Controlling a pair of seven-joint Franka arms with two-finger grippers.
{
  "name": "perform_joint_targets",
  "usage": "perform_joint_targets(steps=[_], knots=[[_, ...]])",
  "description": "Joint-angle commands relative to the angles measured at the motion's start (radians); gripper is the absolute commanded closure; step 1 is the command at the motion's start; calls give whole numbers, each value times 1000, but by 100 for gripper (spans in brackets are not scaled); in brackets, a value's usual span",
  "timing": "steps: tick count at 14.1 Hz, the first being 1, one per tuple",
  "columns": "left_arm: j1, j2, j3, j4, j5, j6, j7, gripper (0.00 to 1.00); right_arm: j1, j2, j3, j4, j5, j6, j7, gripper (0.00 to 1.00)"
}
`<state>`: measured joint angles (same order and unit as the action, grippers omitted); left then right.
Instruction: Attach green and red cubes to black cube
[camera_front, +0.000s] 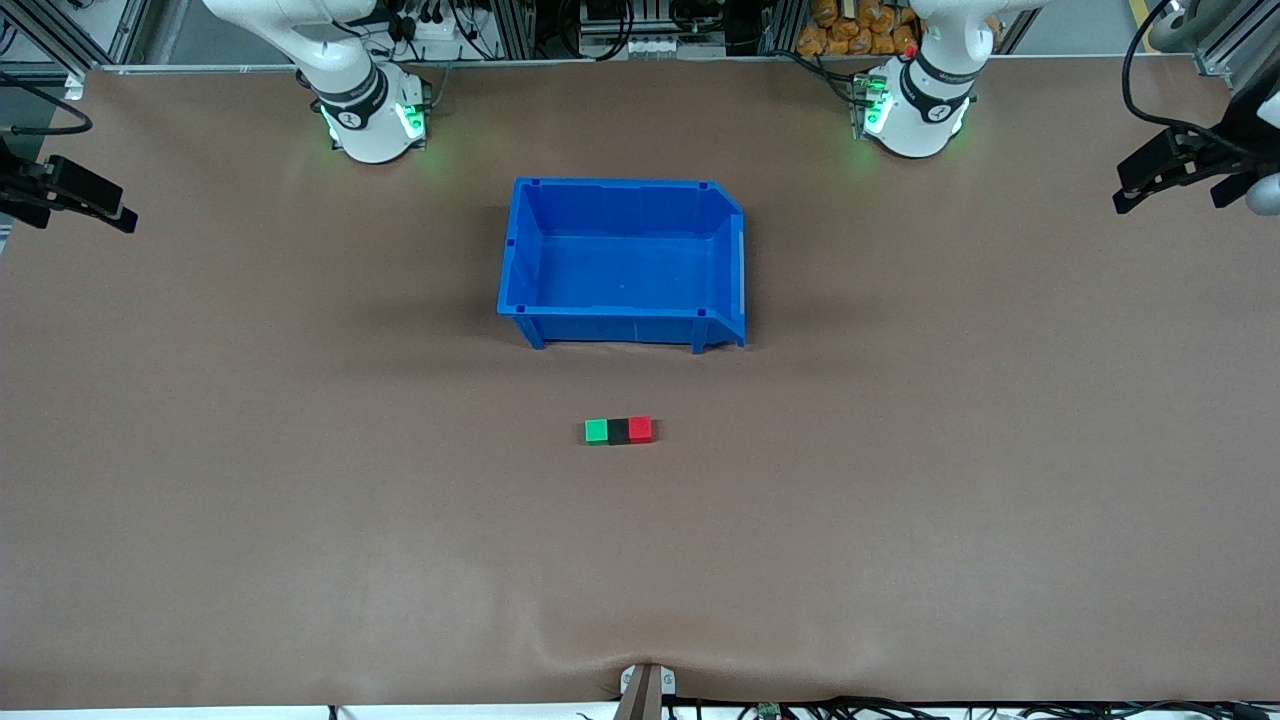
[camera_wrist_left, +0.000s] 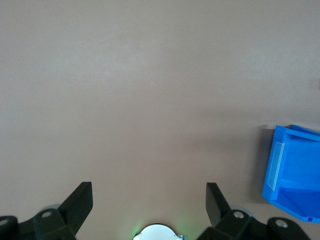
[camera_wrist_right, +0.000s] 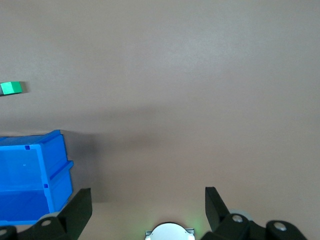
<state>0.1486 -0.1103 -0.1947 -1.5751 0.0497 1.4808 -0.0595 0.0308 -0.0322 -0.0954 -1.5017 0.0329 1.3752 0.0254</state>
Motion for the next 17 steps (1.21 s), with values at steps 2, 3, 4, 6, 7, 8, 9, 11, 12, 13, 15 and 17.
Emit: perform_joint_targets(steps=[2, 3, 4, 6, 7, 8, 9, 11, 12, 13, 15, 17], knots=[[-90, 40, 92, 43, 2, 6, 13, 0, 6, -3, 2, 11, -18, -13, 11, 0], [-101, 56, 104, 55, 2, 6, 10, 0, 6, -3, 2, 11, -18, -13, 11, 0], [-104, 79, 106, 73, 2, 6, 15, 0, 6, -3, 2, 11, -18, -13, 11, 0], [-98, 89, 101, 104, 1, 7, -12, 0, 6, -3, 2, 11, -16, -13, 11, 0], [-100, 89, 101, 106, 1, 7, -23, 0, 6, -3, 2, 11, -16, -13, 11, 0], [-100, 92, 101, 107, 2, 7, -25, 0, 6, -3, 2, 11, -18, -13, 11, 0], [-101, 92, 103, 107, 4, 6, -26, 0, 6, -3, 2, 11, -18, -13, 11, 0], [-104, 90, 95, 107, 30, 6, -23, 0, 6, -3, 2, 11, -18, -13, 11, 0], [-109, 89, 84, 106, 60, 4, -14, 0, 6, -3, 2, 11, -18, -13, 10, 0], [-107, 87, 71, 106, 65, -2, -13, 0, 6, -3, 2, 11, -18, -13, 10, 0], [-109, 87, 67, 106, 64, -7, -13, 0, 6, -3, 2, 11, -18, -13, 10, 0], [-109, 89, 67, 107, 49, -7, -19, 0, 6, -3, 2, 11, -18, -13, 11, 0]])
